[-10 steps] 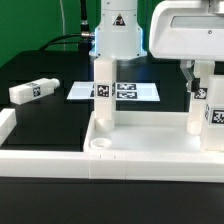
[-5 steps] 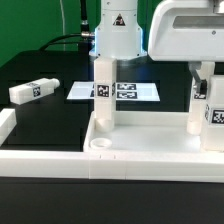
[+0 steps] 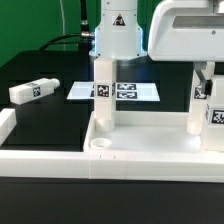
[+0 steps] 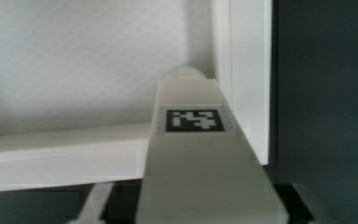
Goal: Assemble desk
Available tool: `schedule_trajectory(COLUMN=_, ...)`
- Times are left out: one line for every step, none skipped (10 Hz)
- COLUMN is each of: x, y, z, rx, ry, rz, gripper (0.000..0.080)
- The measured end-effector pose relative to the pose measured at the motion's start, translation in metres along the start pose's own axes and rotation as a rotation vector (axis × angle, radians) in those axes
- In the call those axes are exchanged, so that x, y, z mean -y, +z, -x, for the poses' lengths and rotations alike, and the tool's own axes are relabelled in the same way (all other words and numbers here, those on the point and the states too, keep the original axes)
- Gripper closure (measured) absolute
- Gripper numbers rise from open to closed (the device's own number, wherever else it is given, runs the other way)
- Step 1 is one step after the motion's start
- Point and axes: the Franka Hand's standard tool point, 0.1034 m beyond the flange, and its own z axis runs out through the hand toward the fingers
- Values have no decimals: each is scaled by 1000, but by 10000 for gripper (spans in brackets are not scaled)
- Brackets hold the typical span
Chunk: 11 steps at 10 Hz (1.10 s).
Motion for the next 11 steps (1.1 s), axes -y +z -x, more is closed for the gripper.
schedule_trajectory(x=-1, y=0, z=0, rx=0, ry=19, rz=-7, gripper=511)
schedule_trajectory(x=-2, y=0, z=0, rx=6, ry=153, rz=-25, gripper=511)
schedule_trajectory(x=-4, y=1, z=0, rx=8, ry=285, rz=-35, gripper=511)
schedule_trajectory(x=-4, y=1, z=0, rx=7, ry=363, rz=-36, gripper=511)
schedule_trajectory(x=-5, y=1, z=-1, rx=7, ry=417, rz=-36, gripper=511)
schedule_trajectory(x=-5, y=1, z=-1, rx=10, ry=502, rz=-38, gripper=511)
schedule_trajectory(x=-6, y=1, z=-1, rx=13, ry=589, rz=-41, gripper=511)
schedule_trajectory(x=-7, y=1, z=-1, rx=14, ry=659, rz=-41, gripper=511)
schedule_trajectory(x=-7, y=1, z=-2, rx=16, ry=715, rz=-41, gripper=511)
schedule_trajectory(x=-8, y=1, z=-1, rx=18, ry=775, rz=-41, gripper=511)
schedule_trajectory(x=-7, y=1, z=-1, rx=21, ry=836, rz=-40, gripper=511)
